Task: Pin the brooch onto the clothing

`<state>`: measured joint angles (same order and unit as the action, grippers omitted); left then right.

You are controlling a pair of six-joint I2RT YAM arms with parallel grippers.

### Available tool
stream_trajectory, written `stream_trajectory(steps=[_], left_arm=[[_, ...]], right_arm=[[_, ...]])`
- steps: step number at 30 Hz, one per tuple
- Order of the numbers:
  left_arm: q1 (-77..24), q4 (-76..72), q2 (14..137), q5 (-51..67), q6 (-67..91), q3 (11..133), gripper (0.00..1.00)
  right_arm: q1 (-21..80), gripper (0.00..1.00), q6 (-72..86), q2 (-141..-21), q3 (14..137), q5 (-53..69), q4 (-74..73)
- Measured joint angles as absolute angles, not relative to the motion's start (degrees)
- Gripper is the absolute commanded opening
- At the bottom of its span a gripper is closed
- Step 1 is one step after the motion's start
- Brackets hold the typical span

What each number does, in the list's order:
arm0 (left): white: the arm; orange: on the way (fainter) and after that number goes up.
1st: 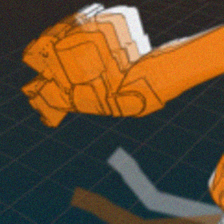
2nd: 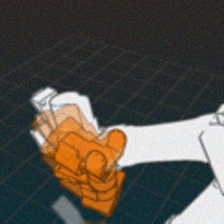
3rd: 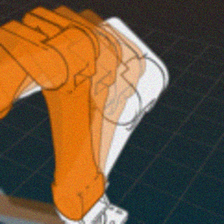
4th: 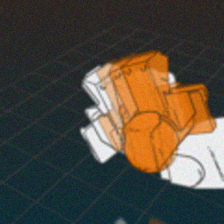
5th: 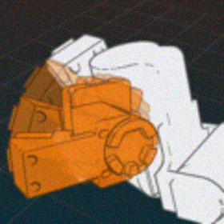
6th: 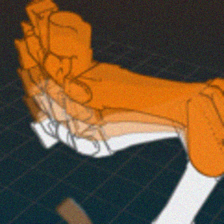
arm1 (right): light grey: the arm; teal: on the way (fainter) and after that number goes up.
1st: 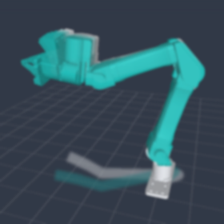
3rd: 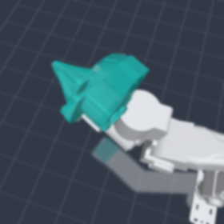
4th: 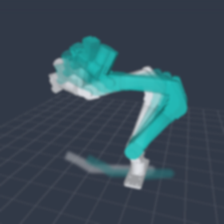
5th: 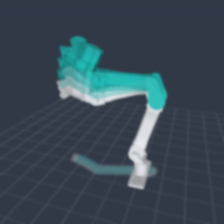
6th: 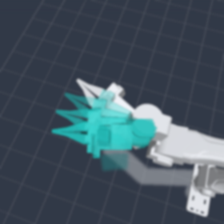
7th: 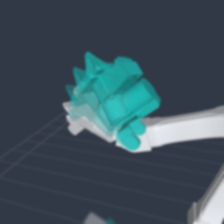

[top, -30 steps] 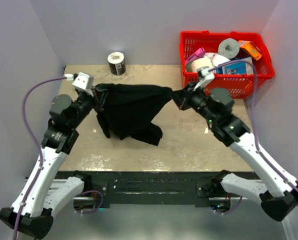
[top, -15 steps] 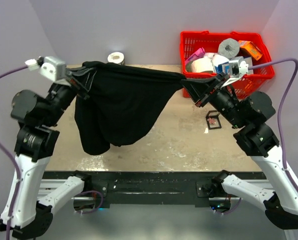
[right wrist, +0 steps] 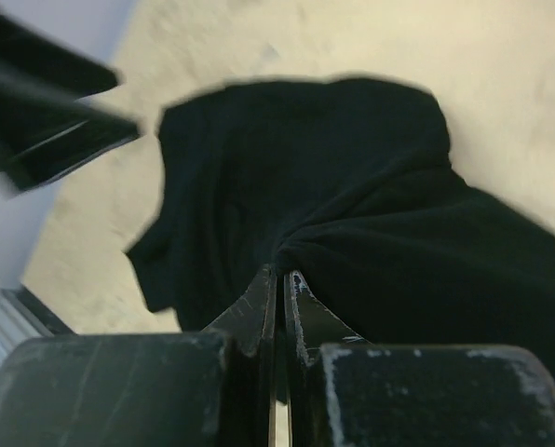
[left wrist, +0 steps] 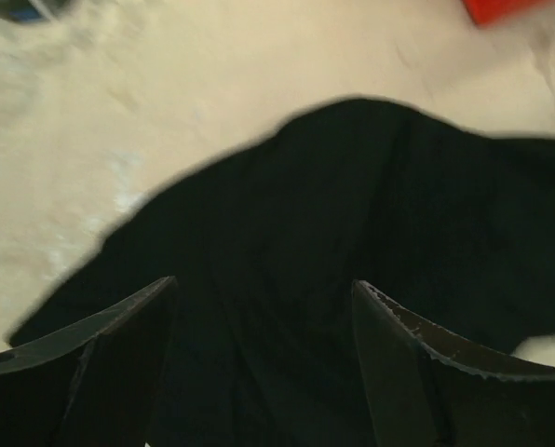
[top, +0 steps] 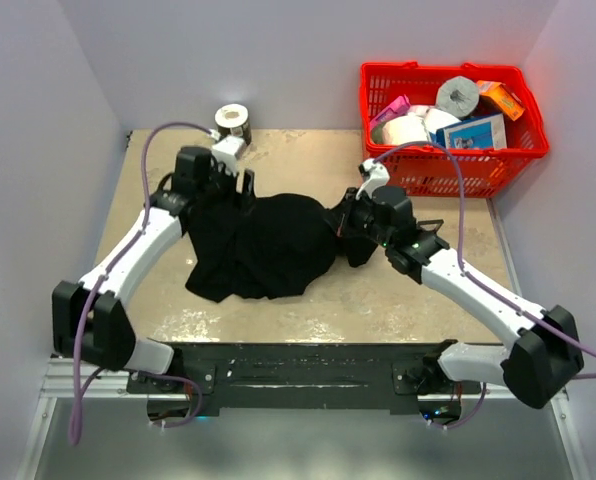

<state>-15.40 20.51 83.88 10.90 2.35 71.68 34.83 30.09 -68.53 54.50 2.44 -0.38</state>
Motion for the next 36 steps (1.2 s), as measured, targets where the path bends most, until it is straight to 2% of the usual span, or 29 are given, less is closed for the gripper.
stream_trajectory(steps=[7,11,21,27,36], left_arm=[[-20.8,17.4,63.7,15.0,4.4,50.8,0.81],[-23.6,17.2,57.3,13.8,8.4,42.1,0.82],[-26.0,20.3,57.0,11.1,21.5,32.2,0.82],[-26.4,17.3,57.8,13.1,26.0,28.3,0.84],[-26.4,14.5,62.7,10.6,27.5,27.1,0.72]], right_arm=[[34.8,0.00,31.3,-71.2,51.3,-0.5,0.6],[34.8,0.00,31.3,-71.4,52.0,-2.3,1.1],[34.7,0.00,31.1,-71.7,53.6,-5.1,1.2],[34.5,0.00,31.1,-71.7,53.6,-5.1,1.1],[34.4,0.00,31.1,-71.7,53.6,-5.1,1.1]])
